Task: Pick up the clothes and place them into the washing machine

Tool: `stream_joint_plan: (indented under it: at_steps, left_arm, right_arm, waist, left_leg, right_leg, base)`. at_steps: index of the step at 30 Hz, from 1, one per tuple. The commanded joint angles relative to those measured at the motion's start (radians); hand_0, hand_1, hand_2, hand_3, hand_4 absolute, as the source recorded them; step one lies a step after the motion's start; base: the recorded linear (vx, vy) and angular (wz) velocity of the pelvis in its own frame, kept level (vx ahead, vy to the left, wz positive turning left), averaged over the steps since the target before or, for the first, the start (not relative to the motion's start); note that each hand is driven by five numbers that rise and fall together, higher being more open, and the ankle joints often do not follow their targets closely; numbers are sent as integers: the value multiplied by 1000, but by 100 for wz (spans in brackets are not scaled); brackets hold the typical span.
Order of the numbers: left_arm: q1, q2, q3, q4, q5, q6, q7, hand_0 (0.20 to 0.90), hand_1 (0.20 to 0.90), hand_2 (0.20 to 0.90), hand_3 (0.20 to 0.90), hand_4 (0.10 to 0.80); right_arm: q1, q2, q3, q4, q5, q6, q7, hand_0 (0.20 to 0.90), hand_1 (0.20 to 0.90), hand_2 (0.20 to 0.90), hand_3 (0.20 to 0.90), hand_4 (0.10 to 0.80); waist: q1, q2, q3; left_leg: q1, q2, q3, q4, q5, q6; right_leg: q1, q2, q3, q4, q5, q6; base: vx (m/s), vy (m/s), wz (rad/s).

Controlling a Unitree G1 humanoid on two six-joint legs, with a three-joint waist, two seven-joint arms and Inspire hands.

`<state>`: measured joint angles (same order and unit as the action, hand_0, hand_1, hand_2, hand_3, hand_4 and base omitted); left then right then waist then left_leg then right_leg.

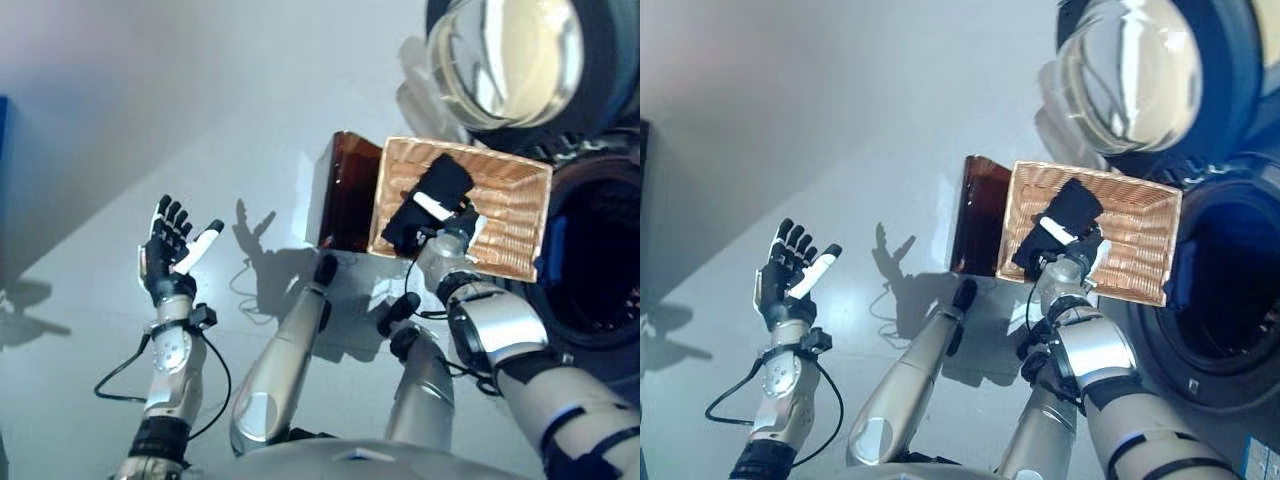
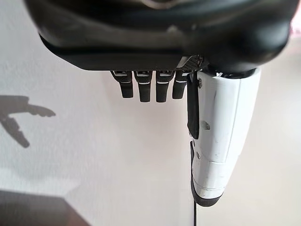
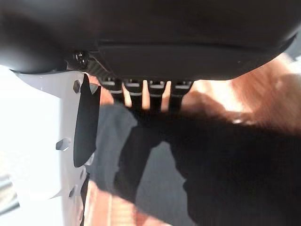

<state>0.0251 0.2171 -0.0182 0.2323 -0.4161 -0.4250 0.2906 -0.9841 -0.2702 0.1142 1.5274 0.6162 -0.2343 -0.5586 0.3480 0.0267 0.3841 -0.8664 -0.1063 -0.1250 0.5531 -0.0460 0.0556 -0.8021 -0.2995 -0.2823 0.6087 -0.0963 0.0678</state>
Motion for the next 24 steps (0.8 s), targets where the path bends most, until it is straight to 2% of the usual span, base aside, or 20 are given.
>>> stream_joint_plan:
  at_steps: [1,14,24]
  left_arm:
    - [-5,56,48,-164,37,-105,44,900,900,900,900,800]
    - [0,64,49,-150,28,-102,65,900,900,900,900,800]
    - [55,61,71,-53,-39,-104,8,900,900,900,900,800]
  right_arm:
    - [-73,-75,20,-39,-25,-31,-36,200,200,200,200,300]
    - [-106,-110,4,-16,-64,10,-59,200,200,200,200,300]
    - [35,-145,-60,-76,-70,-9,-47,200,200,200,200,300]
  waist:
    - [53,46,-7]
    - [59,49,-17]
    - [5,57,-69]
  left_leg:
    - [-31,-38,20,-47,-27,-47]
    - [-18,-37,22,-53,-32,-37]
    - [84,-13,59,-121,-22,-38]
  right_leg:
    - [52,36,8,54,-135,-43]
    - [49,34,17,68,-144,-52]
    - [140,52,52,-31,-107,-50]
  base:
    - [15,-1,13]
    - [10,5,3]
    - [-8,0,-14]
